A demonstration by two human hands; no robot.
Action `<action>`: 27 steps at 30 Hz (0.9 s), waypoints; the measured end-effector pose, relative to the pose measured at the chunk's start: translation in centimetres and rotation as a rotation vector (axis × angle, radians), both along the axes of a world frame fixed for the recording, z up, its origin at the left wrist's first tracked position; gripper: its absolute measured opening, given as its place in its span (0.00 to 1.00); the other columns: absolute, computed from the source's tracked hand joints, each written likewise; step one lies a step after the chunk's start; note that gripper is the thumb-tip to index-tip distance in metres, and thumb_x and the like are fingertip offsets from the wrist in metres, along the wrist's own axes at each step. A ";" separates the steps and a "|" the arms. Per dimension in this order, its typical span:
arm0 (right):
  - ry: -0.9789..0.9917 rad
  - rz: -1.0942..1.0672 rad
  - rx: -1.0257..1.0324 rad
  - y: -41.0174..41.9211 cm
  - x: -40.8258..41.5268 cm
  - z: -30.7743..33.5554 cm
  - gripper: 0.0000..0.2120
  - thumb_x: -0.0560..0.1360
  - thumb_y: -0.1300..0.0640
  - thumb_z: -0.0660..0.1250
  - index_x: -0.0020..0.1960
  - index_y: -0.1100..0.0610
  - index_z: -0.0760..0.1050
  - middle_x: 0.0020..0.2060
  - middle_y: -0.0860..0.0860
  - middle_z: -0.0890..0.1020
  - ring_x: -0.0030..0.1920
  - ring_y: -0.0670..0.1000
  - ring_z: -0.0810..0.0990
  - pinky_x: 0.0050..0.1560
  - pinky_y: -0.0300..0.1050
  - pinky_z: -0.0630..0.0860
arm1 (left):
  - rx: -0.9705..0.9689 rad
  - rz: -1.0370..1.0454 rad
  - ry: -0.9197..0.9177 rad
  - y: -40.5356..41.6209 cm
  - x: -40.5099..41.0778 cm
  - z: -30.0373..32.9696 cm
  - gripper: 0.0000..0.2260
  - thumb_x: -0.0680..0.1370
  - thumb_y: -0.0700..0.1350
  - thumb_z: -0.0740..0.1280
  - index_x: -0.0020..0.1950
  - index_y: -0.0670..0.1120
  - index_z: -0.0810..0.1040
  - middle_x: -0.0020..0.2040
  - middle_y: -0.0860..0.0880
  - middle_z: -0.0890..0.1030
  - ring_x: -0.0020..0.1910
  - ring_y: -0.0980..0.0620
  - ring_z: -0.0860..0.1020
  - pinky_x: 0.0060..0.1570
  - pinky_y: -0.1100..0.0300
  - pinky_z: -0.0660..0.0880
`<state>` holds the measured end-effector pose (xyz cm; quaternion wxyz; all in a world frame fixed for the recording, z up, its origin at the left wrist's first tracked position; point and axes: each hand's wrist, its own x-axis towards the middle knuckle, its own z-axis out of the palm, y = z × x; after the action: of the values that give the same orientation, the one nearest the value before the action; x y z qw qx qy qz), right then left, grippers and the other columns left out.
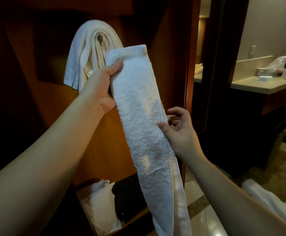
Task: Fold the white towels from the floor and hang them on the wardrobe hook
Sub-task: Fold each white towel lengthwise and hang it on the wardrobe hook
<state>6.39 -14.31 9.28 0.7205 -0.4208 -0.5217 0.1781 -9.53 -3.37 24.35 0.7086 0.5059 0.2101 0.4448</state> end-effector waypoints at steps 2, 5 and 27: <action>-0.054 -0.057 -0.001 0.2 0.1 0.0 0.18 0.69 0.34 0.75 0.55 0.33 0.74 0.45 0.43 0.81 0.47 0.47 0.83 0.45 0.50 0.83 | 0.004 -0.002 0.001 0.0 0.3 0.2 0.14 0.77 0.46 0.72 0.61 0.43 0.79 0.49 0.44 0.87 0.47 0.44 0.86 0.40 0.45 0.83; -0.141 -0.100 -0.062 0.7 0.6 -0.1 0.17 0.70 0.30 0.70 0.54 0.34 0.76 0.47 0.44 0.80 0.48 0.45 0.81 0.51 0.52 0.80 | 0.016 0.001 0.001 0.1 0.7 0.3 0.14 0.78 0.46 0.72 0.62 0.43 0.78 0.47 0.44 0.87 0.46 0.45 0.87 0.39 0.46 0.83; -0.141 -0.079 -0.281 0.5 -0.8 -0.8 0.05 0.82 0.42 0.60 0.48 0.37 0.74 0.42 0.48 0.83 0.39 0.49 0.81 0.40 0.43 0.77 | 0.187 0.142 0.110 0.8 0.0 -1.4 0.11 0.76 0.50 0.74 0.56 0.49 0.80 0.44 0.52 0.87 0.44 0.51 0.86 0.44 0.49 0.81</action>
<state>5.57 -13.84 8.47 0.6224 -0.5492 -0.5240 0.1908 -9.55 -2.57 22.98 0.6126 0.5772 0.2417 0.4828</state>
